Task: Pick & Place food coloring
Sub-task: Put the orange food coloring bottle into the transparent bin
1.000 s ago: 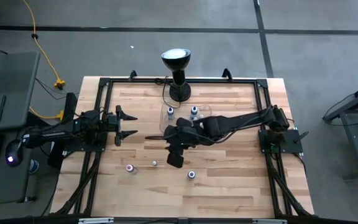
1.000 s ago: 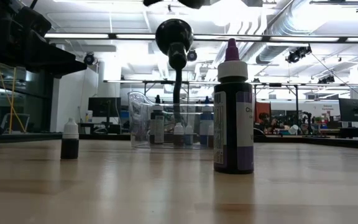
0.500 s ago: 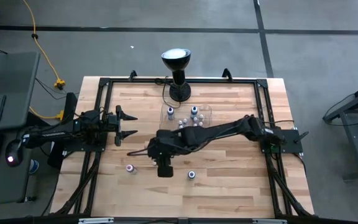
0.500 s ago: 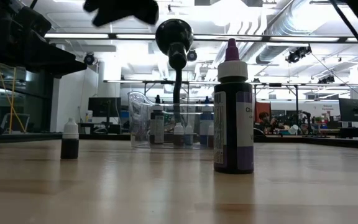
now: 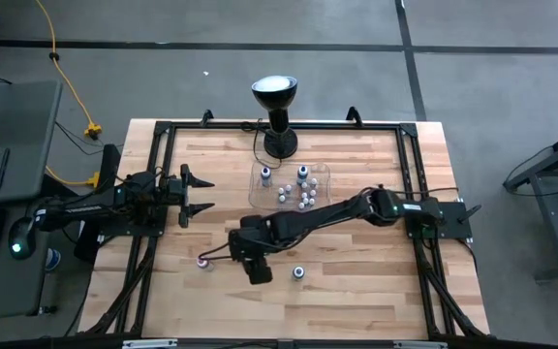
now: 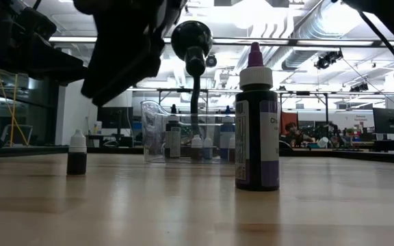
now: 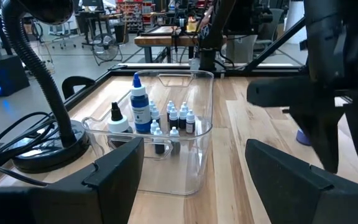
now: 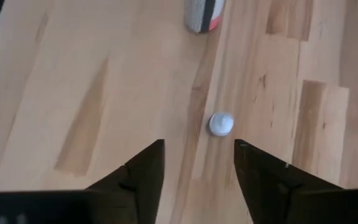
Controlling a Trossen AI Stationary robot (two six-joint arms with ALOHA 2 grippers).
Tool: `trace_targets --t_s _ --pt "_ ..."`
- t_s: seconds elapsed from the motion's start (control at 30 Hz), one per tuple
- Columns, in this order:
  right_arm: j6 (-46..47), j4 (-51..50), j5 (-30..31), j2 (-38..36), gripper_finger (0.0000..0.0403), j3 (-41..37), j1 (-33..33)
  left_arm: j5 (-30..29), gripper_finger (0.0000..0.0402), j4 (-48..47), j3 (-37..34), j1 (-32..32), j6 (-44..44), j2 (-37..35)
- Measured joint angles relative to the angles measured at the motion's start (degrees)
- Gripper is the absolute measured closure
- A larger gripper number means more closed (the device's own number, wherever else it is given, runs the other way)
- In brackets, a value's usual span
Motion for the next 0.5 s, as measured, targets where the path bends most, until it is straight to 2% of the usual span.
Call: trace_targets --t_s 0.2,0.5 --pt "-0.1 3.0 0.8 2.7 0.0186 0.0 0.0 0.0 0.0124 0.0 0.0 0.0 0.0 0.0" --pt "0.3 6.8 1.7 4.9 0.0182 0.0 -0.8 0.0 0.0124 0.0 0.0 0.0 0.0 0.0"
